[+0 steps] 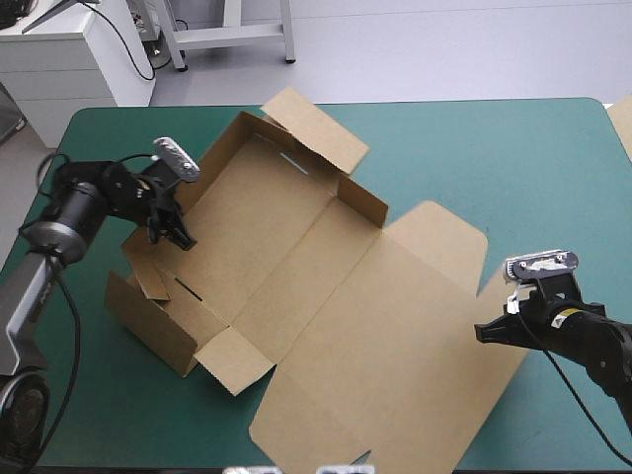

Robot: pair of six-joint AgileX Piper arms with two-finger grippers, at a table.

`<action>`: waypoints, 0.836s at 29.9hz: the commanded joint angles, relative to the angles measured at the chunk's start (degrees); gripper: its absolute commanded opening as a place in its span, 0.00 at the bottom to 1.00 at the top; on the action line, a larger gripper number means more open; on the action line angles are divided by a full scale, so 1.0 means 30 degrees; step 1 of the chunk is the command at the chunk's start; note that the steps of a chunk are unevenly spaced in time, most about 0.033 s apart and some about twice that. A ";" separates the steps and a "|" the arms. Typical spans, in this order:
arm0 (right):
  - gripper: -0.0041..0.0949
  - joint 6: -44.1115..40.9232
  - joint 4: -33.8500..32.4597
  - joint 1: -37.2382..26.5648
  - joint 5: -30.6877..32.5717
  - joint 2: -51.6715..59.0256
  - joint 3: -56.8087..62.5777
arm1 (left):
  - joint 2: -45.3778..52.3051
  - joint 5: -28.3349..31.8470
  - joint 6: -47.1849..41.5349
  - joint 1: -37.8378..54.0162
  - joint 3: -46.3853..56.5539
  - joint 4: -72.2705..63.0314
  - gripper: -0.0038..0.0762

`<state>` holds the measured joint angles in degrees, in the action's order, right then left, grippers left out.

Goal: Fold the box

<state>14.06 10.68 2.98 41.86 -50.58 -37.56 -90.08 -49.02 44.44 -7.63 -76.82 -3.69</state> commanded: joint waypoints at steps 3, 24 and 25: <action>0.02 -0.0051 0.0160 -0.0190 -0.0725 0.0252 -0.0570 | -0.0075 0.4978 -0.2418 -0.3675 -0.0809 0.4933 0.04; 0.02 -0.0463 0.0682 -0.0190 -0.0477 0.0252 -0.0570 | -0.2419 0.7310 -0.7832 -1.0421 -0.4222 1.8277 0.04; 0.02 -0.0463 0.0682 -0.0190 -0.0477 0.0252 -0.0570 | -0.2419 0.7310 -0.8046 -1.0709 -0.4222 1.8645 0.04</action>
<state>12.60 11.84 2.98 42.76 -50.58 -37.56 -100.20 -30.82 22.50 -37.69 -87.19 46.52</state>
